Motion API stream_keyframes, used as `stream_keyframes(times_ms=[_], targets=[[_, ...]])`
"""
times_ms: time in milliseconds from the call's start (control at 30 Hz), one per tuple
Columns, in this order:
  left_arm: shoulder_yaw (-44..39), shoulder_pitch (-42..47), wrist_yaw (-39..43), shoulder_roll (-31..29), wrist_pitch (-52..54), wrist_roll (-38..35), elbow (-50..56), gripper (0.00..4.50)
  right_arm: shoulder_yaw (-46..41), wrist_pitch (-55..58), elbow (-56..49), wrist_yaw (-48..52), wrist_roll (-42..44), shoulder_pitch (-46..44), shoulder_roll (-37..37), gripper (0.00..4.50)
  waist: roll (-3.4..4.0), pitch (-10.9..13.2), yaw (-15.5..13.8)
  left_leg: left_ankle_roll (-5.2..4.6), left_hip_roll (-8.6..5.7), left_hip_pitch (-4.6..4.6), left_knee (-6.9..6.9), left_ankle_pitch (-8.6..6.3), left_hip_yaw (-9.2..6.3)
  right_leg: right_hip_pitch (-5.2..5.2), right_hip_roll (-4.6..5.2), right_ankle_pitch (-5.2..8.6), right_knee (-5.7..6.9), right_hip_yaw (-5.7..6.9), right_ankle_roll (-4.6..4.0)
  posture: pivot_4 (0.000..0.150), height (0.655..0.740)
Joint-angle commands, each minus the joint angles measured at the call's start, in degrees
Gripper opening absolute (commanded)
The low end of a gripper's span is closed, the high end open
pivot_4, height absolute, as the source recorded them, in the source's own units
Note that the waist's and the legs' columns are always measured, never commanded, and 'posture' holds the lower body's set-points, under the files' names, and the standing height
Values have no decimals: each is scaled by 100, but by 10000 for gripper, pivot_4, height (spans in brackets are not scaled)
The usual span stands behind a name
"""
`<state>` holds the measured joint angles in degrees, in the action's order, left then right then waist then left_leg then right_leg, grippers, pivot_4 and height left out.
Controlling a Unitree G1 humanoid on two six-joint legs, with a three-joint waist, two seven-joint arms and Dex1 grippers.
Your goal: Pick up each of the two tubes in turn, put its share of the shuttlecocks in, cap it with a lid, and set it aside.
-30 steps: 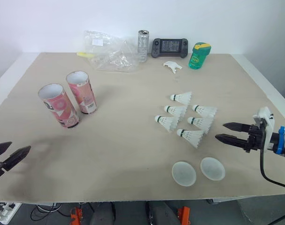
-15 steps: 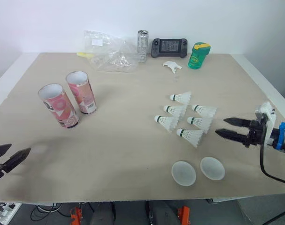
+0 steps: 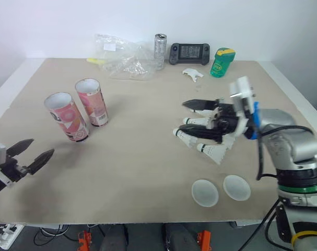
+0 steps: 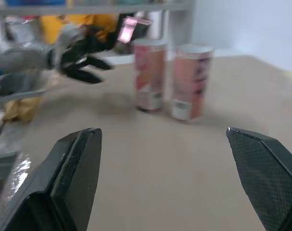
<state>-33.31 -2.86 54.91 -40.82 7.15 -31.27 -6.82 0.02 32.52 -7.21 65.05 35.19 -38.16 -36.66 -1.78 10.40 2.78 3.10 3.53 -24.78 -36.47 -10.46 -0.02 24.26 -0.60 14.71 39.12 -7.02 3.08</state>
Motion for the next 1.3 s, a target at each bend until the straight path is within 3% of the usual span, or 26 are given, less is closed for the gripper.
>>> stream_keyframes(times_ms=[33, 300, 733, 1300], targets=[[269, 532, -5, 111, -292, 124, -457, 43278, 180, 6, -615, -163, -24, 39, 98, 44630, -1, -1, -20, 0, -2, -8, 0, 0, -1, 6, 0, -1, 0, 0, -1, 1500, 7213], [879, 1651, 159, 273, -613, 368, -1589, 43278, 308, 501, -1410, -740, 390, 39, 524, 44630, -4, -2, -12, -3, 7, -15, 0, 2, -32, 9, -12, -5, 5, 34, -14, 1500, 7213], [1426, 3340, 380, 450, -1264, 857, -3787, 43278, 136, 772, -2022, -1177, 689, 360, 418, 44630, -6, -4, -20, -7, 4, -26, -8, 8, -51, 4, -12, -8, 5, 51, -11, 1500, 7213], [1691, 4064, 469, 718, -1778, 1189, -4830, 43278, 48, 801, -2281, -1418, 855, 629, 204, 44630, -7, -5, -18, -8, 1, -31, -10, 9, -63, 2, -12, -8, 6, 55, -10, 1500, 7213]])
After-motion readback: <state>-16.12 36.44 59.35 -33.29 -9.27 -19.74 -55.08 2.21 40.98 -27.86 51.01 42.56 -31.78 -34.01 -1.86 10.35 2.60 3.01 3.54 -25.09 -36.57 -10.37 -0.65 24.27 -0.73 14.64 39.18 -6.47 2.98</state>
